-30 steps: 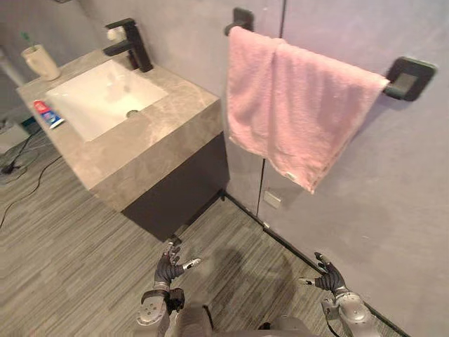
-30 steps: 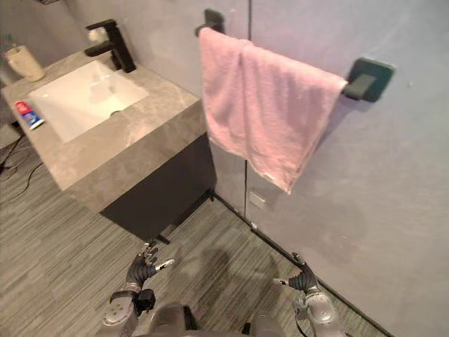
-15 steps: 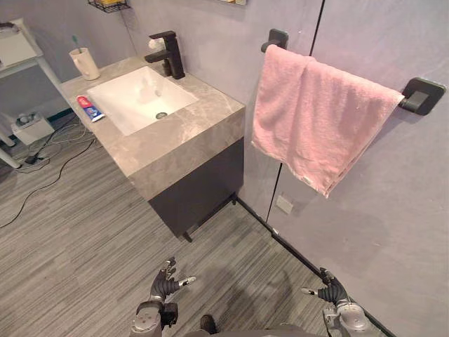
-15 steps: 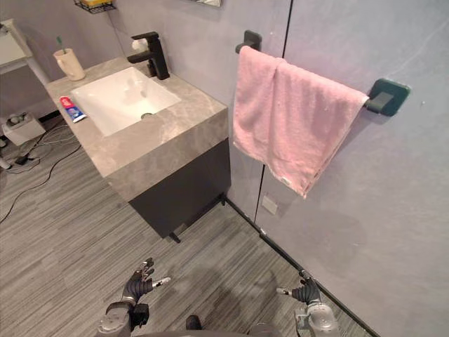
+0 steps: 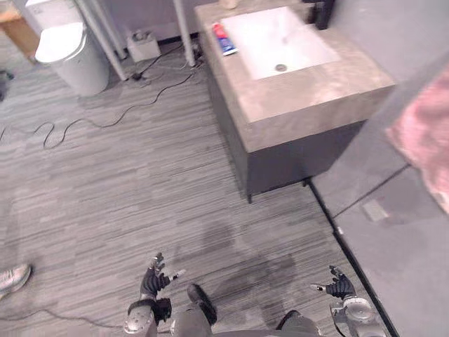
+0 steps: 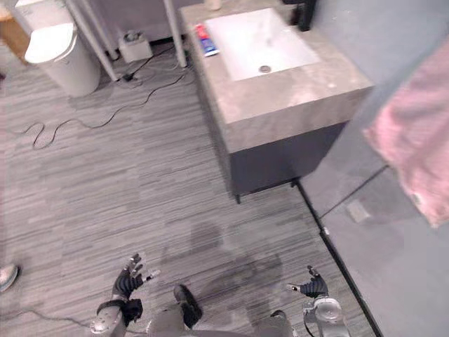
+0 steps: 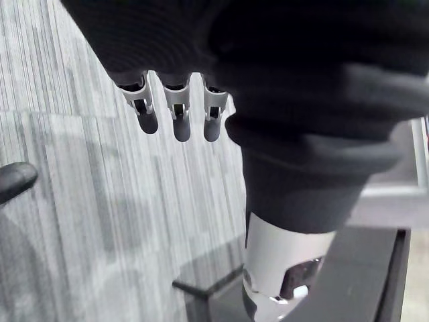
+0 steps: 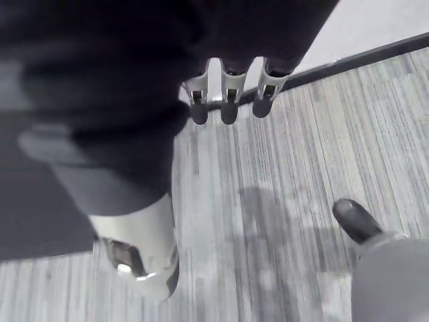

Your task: Organize washtable

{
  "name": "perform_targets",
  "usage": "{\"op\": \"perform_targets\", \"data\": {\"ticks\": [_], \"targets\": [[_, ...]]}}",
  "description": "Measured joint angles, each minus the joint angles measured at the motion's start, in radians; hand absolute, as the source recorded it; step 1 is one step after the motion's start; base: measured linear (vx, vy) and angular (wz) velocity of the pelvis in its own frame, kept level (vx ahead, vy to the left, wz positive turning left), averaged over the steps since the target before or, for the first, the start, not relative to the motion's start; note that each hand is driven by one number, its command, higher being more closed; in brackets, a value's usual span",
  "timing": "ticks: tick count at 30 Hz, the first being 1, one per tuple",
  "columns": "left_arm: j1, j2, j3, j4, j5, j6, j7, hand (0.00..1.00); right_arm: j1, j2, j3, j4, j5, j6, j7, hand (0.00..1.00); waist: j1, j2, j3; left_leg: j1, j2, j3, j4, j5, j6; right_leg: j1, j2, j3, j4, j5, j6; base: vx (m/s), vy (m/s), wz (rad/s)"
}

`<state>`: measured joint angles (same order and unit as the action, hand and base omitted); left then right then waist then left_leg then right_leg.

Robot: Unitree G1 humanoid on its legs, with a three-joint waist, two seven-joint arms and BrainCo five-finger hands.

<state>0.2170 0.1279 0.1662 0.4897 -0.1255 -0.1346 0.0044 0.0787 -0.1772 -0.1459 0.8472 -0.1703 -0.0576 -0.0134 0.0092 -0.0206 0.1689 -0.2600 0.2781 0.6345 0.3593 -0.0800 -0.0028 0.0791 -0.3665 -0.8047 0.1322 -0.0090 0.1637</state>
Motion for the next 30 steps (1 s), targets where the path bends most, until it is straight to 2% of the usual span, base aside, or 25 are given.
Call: {"op": "perform_targets", "data": {"ticks": [1, 2, 3, 4, 5, 6, 7, 8, 9, 10, 12, 13, 14, 15, 18, 19, 20, 21, 22, 23, 24, 25, 27, 29, 30], "targets": [[0.003, 0.001, 0.002, -0.007, 0.0, 0.0, -0.001, 0.0, 0.003, 0.004, 0.0, 0.004, 0.0, 0.002, 0.0, 0.0, 0.008, 0.007, 0.002, -0.06, 0.038, -0.036, 0.166, -0.109, 0.013, 0.027, -0.001, -0.019, -0.012, 0.026, 0.044, 0.2, 0.471, 0.42], [0.013, -0.001, -0.001, -0.006, 0.0, 0.003, -0.005, 0.0, 0.003, 0.006, -0.001, 0.005, 0.001, 0.004, 0.0, 0.0, 0.012, 0.013, 0.002, -0.086, 0.045, -0.063, 0.269, -0.192, 0.027, 0.056, -0.017, -0.028, -0.005, 0.032, 0.06, 0.18, 0.451, 0.36], [0.02, -0.001, -0.003, -0.006, 0.001, 0.005, -0.005, 0.0, 0.002, 0.007, -0.001, 0.005, 0.001, 0.004, 0.0, 0.0, 0.014, 0.011, 0.001, -0.087, 0.038, -0.065, 0.297, -0.224, 0.036, 0.06, -0.037, -0.023, 0.018, 0.034, 0.064, 0.26, 0.622, 0.38], [0.032, -0.001, -0.008, -0.007, 0.001, 0.009, -0.006, 0.0, -0.001, 0.006, 0.0, 0.003, 0.001, 0.005, 0.001, 0.0, 0.017, 0.004, 0.0, -0.082, 0.005, -0.072, 0.326, -0.272, 0.05, 0.046, -0.098, 0.019, 0.106, 0.035, 0.046, 0.23, 0.54, 0.45], [0.035, 0.0, -0.009, -0.007, 0.001, 0.012, -0.005, 0.0, -0.003, 0.007, 0.004, 0.001, 0.003, 0.009, 0.003, 0.0, 0.013, 0.003, 0.0, -0.073, -0.03, -0.087, 0.328, -0.296, 0.067, 0.004, -0.138, 0.113, 0.222, 0.004, -0.029, 0.22, 0.497, 0.55], [0.034, 0.005, -0.01, -0.01, 0.001, 0.012, -0.005, 0.0, -0.004, 0.009, 0.01, 0.0, 0.003, 0.012, 0.006, 0.0, 0.009, 0.004, 0.0, -0.069, -0.048, -0.1, 0.32, -0.302, 0.073, -0.02, -0.136, 0.177, 0.28, -0.032, -0.071, 0.2, 0.375, 0.76], [0.031, 0.019, -0.02, -0.01, 0.002, 0.013, -0.004, 0.0, -0.002, 0.016, 0.022, -0.006, 0.01, 0.018, 0.011, 0.0, 0.006, -0.001, 0.003, -0.049, -0.093, -0.129, 0.282, -0.309, 0.088, -0.081, -0.098, 0.324, 0.394, -0.121, -0.09, 0.18, 0.234, 0.68], [0.032, 0.026, -0.021, -0.01, 0.002, 0.015, -0.004, 0.0, 0.0, 0.018, 0.029, -0.009, 0.015, 0.019, 0.013, 0.0, 0.005, -0.005, 0.004, -0.031, -0.117, -0.142, 0.256, -0.306, 0.094, -0.113, -0.067, 0.392, 0.444, -0.164, -0.079, 0.27, 0.258, 0.87], [0.036, 0.032, -0.031, -0.012, 0.002, 0.018, -0.005, 0.0, 0.007, 0.02, 0.03, -0.011, 0.027, 0.019, 0.016, 0.0, 0.001, -0.007, 0.007, 0.02, -0.167, -0.169, 0.194, -0.302, 0.11, -0.164, -0.009, 0.479, 0.525, -0.235, -0.078, 0.3, 0.212, 0.85], [0.043, 0.033, -0.044, -0.021, 0.001, 0.018, -0.005, 0.0, 0.017, 0.02, 0.032, -0.015, 0.042, 0.019, 0.016, 0.0, -0.004, -0.009, 0.012, 0.077, -0.205, -0.183, 0.138, -0.298, 0.112, -0.213, 0.034, 0.486, 0.583, -0.286, -0.094, 0.32, 0.19, 0.81], [0.056, 0.033, -0.05, -0.029, 0.001, 0.017, -0.004, 0.0, 0.029, 0.021, 0.047, -0.03, 0.046, 0.019, 0.016, 0.0, -0.005, -0.006, 0.021, 0.157, -0.237, -0.199, 0.084, -0.288, 0.104, -0.297, 0.093, 0.454, 0.593, -0.318, -0.115, 0.33, 0.11, 0.61], [0.053, 0.033, -0.049, -0.026, 0.001, 0.018, -0.004, 0.0, 0.03, 0.021, 0.049, -0.035, 0.051, 0.018, 0.016, 0.0, -0.009, -0.002, 0.033, 0.189, -0.246, -0.216, 0.064, -0.288, 0.103, -0.333, 0.126, 0.445, 0.561, -0.317, -0.115, 0.39, 0.049, 0.84], [0.041, 0.033, -0.048, -0.025, 0.0, 0.018, -0.003, 0.0, 0.027, 0.021, 0.047, -0.038, 0.065, 0.017, 0.015, 0.0, -0.022, 0.008, 0.051, 0.227, -0.247, -0.256, 0.032, -0.289, 0.095, -0.394, 0.184, 0.425, 0.454, -0.305, -0.112, 0.34, 0.007, 0.78], [0.037, 0.033, -0.049, -0.025, 0.0, 0.018, -0.004, 0.0, 0.027, 0.021, 0.046, -0.039, 0.066, 0.017, 0.015, 0.0, -0.026, 0.009, 0.056, 0.244, -0.247, -0.272, 0.014, -0.287, 0.088, -0.413, 0.202, 0.414, 0.394, -0.28, -0.113, 0.38, -0.005, 0.83], [0.018, 0.037, -0.056, -0.023, 0.001, 0.018, -0.004, 0.0, 0.043, 0.026, 0.046, -0.046, 0.079, 0.017, 0.014, 0.0, -0.048, -0.004, 0.06, 0.334, -0.265, -0.359, -0.09, -0.275, 0.042, -0.454, 0.249, 0.426, 0.151, -0.089, -0.136, 0.47, -0.037, 0.85], [0.018, 0.037, -0.06, -0.017, 0.001, 0.018, -0.004, 0.0, 0.053, 0.026, 0.045, -0.054, 0.079, 0.017, 0.013, 0.0, -0.056, -0.014, 0.055, 0.362, -0.262, -0.388, -0.097, -0.286, 0.022, -0.45, 0.26, 0.451, 0.157, -0.04, -0.166, 0.56, -0.125, 0.93], [0.015, 0.042, -0.068, -0.011, 0.002, 0.017, -0.004, 0.0, 0.072, 0.03, 0.044, -0.065, 0.081, 0.017, 0.013, 0.0, -0.058, -0.013, 0.05, 0.374, -0.25, -0.412, -0.06, -0.303, -0.025, -0.45, 0.263, 0.463, 0.205, 0.012, -0.227, 0.68, -0.196, 0.74], [0.007, 0.035, -0.075, -0.01, 0.002, 0.019, -0.002, 0.0, 0.075, 0.029, 0.042, -0.083, 0.081, 0.017, 0.013, 0.0, -0.053, -0.008, 0.051, 0.367, -0.209, -0.407, 0.03, -0.309, -0.068, -0.428, 0.276, 0.448, 0.26, -0.018, -0.226, 0.57, -0.183, 0.4], [0.011, 0.033, -0.076, -0.011, 0.002, 0.019, -0.004, 0.0, 0.076, 0.031, 0.043, -0.098, 0.081, 0.017, 0.013, 0.0, -0.05, 0.001, 0.054, 0.354, -0.184, -0.393, 0.104, -0.302, -0.084, -0.406, 0.282, 0.451, 0.267, -0.037, -0.238, 0.59, -0.14, -0.06], [0.014, 0.026, -0.076, -0.011, 0.002, 0.021, -0.005, 0.0, 0.076, 0.031, 0.047, -0.132, 0.081, 0.016, 0.014, 0.0, -0.049, 0.018, 0.063, 0.311, -0.142, -0.373, 0.263, -0.268, -0.129, -0.368, 0.31, 0.452, 0.26, -0.052, -0.25, 0.59, -0.09, -0.49], [0.029, 0.014, -0.071, -0.028, 0.002, 0.022, -0.004, 0.0, 0.075, 0.033, 0.054, -0.179, 0.082, 0.015, 0.014, 0.0, -0.046, 0.028, 0.064, 0.235, -0.081, -0.356, 0.486, -0.148, -0.119, -0.312, 0.343, 0.482, 0.226, -0.07, -0.254, 0.68, -0.064, -0.82], [0.036, 0.006, -0.072, -0.04, 0.002, 0.021, -0.006, 0.0, 0.074, 0.034, 0.06, -0.212, 0.085, 0.009, 0.011, 0.0, -0.038, 0.033, 0.065, 0.186, -0.025, -0.336, 0.616, -0.16, -0.096, -0.255, 0.367, 0.515, 0.192, -0.077, -0.258, 0.53, -0.04, -0.87], [0.023, -0.001, -0.073, -0.072, 0.001, 0.02, -0.006, 0.0, 0.076, 0.046, 0.059, -0.238, 0.1, 0.003, 0.008, 0.0, -0.031, 0.019, 0.071, 0.133, 0.002, -0.304, 0.648, -0.201, -0.067, -0.174, 0.365, 0.564, 0.141, -0.085, -0.256, 0.42, -0.004, -0.65], [0.016, -0.002, -0.073, -0.104, 0.001, 0.011, -0.006, 0.0, 0.082, 0.051, 0.049, -0.245, 0.112, -0.002, 0.007, 0.0, -0.019, 0.012, 0.073, 0.073, 0.003, -0.304, 0.578, -0.22, -0.035, -0.119, 0.352, 0.609, 0.099, -0.114, -0.227, 0.41, 0.087, -0.63], [0.015, -0.003, -0.073, -0.112, 0.001, 0.011, -0.006, 0.0, 0.089, 0.053, 0.04, -0.245, 0.114, -0.001, 0.004, 0.0, -0.018, 0.014, 0.075, 0.021, 0.002, -0.319, 0.498, -0.222, -0.033, -0.096, 0.345, 0.628, 0.091, -0.14, -0.217, 0.41, 0.186, -0.54]]}}
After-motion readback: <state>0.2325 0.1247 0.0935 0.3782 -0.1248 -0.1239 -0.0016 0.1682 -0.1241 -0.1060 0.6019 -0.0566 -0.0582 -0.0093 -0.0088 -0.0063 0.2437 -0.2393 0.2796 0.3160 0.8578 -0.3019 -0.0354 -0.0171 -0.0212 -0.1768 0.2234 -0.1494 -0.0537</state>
